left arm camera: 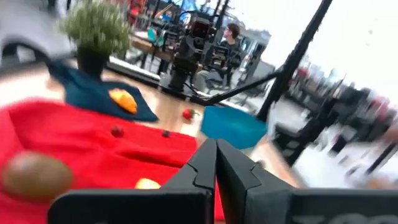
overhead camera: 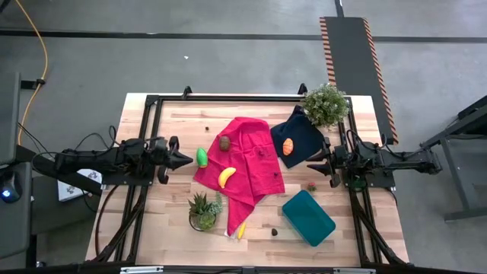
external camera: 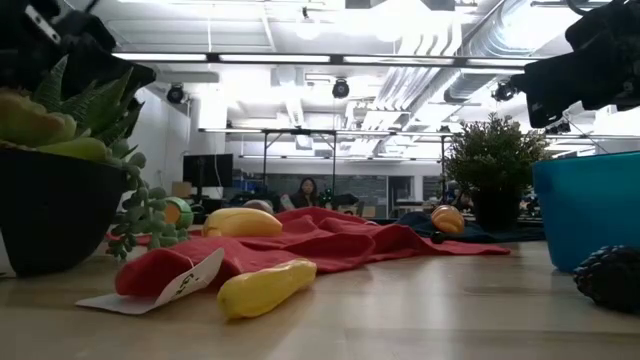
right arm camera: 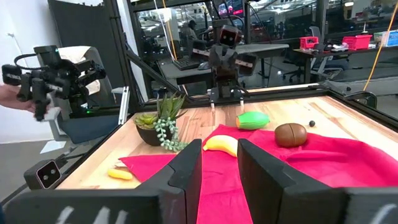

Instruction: Pick and placing Produce into tupperware

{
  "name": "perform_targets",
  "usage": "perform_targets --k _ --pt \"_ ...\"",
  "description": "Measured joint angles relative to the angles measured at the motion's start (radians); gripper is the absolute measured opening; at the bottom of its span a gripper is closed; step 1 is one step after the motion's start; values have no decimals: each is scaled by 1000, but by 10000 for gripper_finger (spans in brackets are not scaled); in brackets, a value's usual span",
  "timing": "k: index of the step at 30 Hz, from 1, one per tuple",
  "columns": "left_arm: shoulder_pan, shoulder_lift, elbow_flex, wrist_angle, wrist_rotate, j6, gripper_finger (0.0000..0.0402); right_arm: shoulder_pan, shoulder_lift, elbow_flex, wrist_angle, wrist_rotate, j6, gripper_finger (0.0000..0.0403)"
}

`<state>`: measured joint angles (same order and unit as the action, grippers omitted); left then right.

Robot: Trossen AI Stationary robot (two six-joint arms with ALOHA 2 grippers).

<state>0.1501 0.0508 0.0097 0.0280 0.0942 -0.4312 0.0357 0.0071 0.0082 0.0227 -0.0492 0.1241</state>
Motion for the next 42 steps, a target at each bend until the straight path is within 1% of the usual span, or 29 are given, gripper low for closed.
perform_targets --k 4,6,12,13,15,28,29,32,34,38,41,42 --pt "0 0 0 0 -7 -238 1 0 0 0 0 16 93 94" --pt "0 0 0 0 -9 -329 1 0 0 0 5 16 188 94" --pt "0 0 0 0 -9 -551 1 0 -1 0 29 16 776 94" --pt "0 0 0 0 -9 -580 1 0 -1 0 28 16 851 94" --pt "0 0 0 0 -9 -620 1 -1 -1 0 28 16 939 94" --pt "0 0 0 -1 -16 -624 1 -1 -1 0 9 27 1005 94" --pt "0 0 0 -1 -16 -624 1 -1 -1 0 9 52 1034 94" --pt "0 0 0 -1 -16 -624 1 -1 -1 0 11 175 1170 94" --pt "0 0 0 -1 -17 -626 1 -2 0 0 31 232 1216 94" --pt "0 0 0 1 -69 -626 1 -1 0 0 170 262 1219 94" --pt "0 0 0 9 -105 -646 1 -1 0 3 301 324 1149 94" --pt "0 0 0 8 -119 -646 1 -1 0 12 320 347 1121 94"
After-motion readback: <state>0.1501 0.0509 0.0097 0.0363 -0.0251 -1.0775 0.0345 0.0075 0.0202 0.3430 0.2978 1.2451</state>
